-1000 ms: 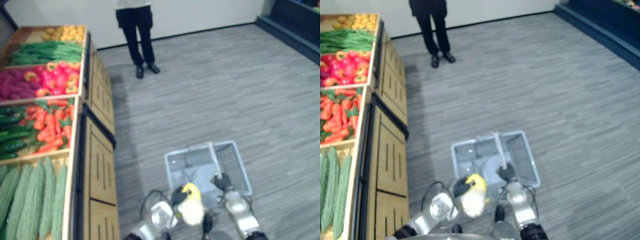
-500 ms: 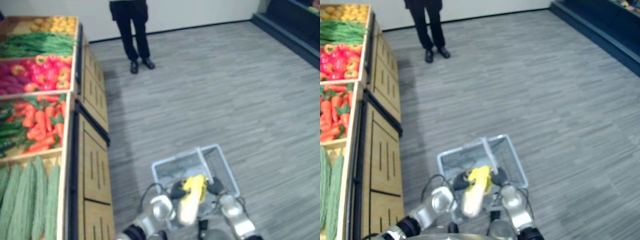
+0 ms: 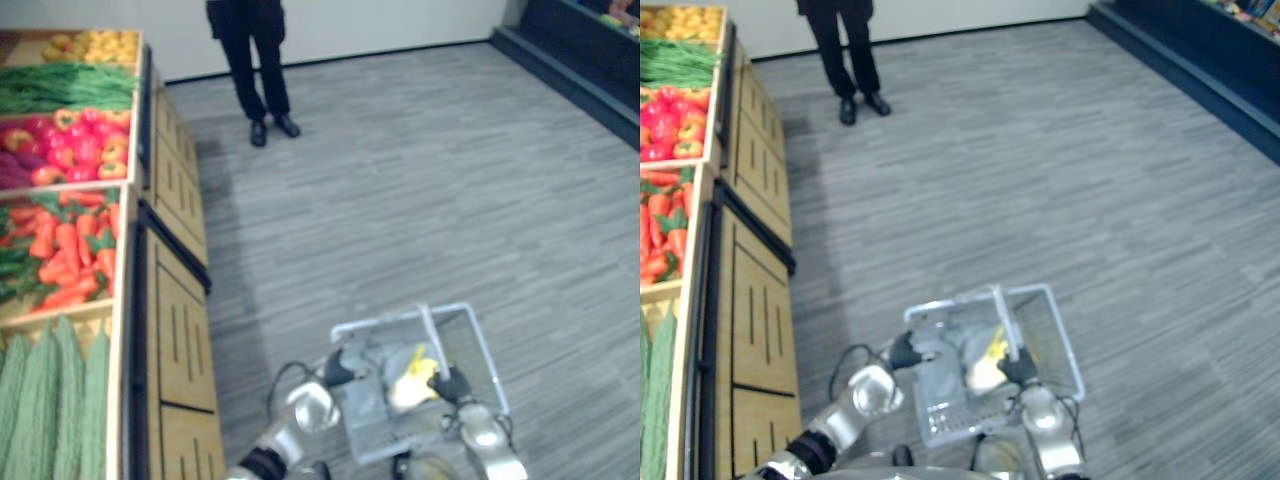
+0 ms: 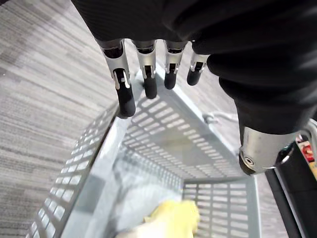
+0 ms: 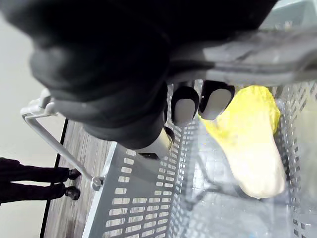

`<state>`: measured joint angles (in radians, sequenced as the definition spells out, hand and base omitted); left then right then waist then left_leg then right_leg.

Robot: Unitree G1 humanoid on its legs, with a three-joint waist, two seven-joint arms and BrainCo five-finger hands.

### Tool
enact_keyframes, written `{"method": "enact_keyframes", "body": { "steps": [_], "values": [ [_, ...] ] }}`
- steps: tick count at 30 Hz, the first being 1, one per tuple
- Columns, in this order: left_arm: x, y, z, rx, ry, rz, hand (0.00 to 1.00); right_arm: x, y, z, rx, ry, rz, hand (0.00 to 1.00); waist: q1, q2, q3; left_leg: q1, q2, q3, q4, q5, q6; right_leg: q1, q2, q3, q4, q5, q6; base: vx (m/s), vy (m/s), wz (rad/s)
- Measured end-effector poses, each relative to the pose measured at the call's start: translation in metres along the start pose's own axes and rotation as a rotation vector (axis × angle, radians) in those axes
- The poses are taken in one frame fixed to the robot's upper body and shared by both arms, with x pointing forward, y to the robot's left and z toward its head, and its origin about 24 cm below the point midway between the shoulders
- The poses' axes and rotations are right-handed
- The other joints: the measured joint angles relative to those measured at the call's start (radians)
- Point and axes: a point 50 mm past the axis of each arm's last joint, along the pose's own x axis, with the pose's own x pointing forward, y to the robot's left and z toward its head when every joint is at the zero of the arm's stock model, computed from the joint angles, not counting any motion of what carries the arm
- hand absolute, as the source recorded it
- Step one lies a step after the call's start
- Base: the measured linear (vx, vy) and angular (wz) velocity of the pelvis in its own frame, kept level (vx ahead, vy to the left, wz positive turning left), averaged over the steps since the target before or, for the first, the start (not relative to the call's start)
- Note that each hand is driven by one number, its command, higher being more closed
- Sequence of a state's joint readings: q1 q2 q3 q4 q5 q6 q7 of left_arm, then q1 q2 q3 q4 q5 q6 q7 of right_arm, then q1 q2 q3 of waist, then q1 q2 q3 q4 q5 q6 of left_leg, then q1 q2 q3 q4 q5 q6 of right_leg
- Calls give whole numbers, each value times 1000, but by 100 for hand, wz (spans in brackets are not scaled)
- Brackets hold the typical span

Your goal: Pick vegetable in the basket

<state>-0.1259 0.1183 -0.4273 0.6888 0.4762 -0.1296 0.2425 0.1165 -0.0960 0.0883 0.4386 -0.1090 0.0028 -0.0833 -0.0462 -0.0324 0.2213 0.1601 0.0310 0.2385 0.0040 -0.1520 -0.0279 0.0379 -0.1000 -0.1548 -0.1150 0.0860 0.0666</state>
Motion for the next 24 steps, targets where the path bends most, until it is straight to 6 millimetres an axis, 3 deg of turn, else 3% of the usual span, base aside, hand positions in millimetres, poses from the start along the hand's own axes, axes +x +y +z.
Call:
{"method": "enact_keyframes", "body": {
  "steps": [5,11,13,14,15,17,18,19,20,22,24],
  "values": [
    [-5,16,-3,-76,9,113,0,0,-10,-2,45,11,-63,100,-4,8,5,-5,2,13,-1,-1,-1,-12,3,11,6,-1,0,-6,-8,-8],
    [-39,50,-61,-313,247,369,0,4,-40,-11,95,67,-225,100,-2,31,17,-15,27,61,16,-13,-21,-61,27,46,57,-25,-11,18,-32,-22],
    [-53,53,-81,-358,335,426,0,3,-42,-16,97,90,-241,100,1,32,18,-19,56,74,76,-43,-62,-66,38,41,118,-75,-20,36,-65,3],
    [-57,53,-88,-361,365,434,0,2,-41,-18,97,100,-241,100,4,32,18,-22,67,82,110,-53,-70,-67,40,40,134,-106,-24,13,-100,7],
    [-64,51,-99,-363,424,442,0,2,-42,-20,92,108,-239,100,6,34,19,-49,99,98,213,-88,-103,-59,47,21,158,-135,-31,19,-118,13],
    [-76,46,-118,-371,532,445,0,1,-47,-24,76,120,-249,100,19,38,25,-139,159,108,461,-91,-112,-12,59,5,133,-142,-38,64,-152,12],
    [-83,38,-128,-387,604,435,0,-1,-57,-29,47,136,-263,100,25,52,37,-193,212,103,631,-53,-97,38,67,-18,102,-142,-39,105,-96,-1],
    [-96,26,-140,-407,691,421,0,-3,-66,-31,23,147,-276,100,32,55,54,-239,239,100,773,33,-89,88,61,-20,77,-143,-42,112,-33,-5],
    [-101,21,-145,-412,727,411,0,-3,-68,-32,16,148,-278,100,33,45,65,-272,239,97,823,61,-91,102,51,-16,74,-146,-46,144,6,-7],
    [-114,6,-152,-445,811,381,0,-5,-78,-32,23,151,-311,100,41,34,70,-333,205,107,799,-12,-91,92,13,-10,84,-155,-58,140,5,-9],
    [-122,-1,-156,-462,849,370,0,-6,-89,-34,32,163,-352,100,57,40,68,-369,168,170,554,-16,-87,73,-8,-4,71,-159,-51,191,34,-6]
  ]
}}
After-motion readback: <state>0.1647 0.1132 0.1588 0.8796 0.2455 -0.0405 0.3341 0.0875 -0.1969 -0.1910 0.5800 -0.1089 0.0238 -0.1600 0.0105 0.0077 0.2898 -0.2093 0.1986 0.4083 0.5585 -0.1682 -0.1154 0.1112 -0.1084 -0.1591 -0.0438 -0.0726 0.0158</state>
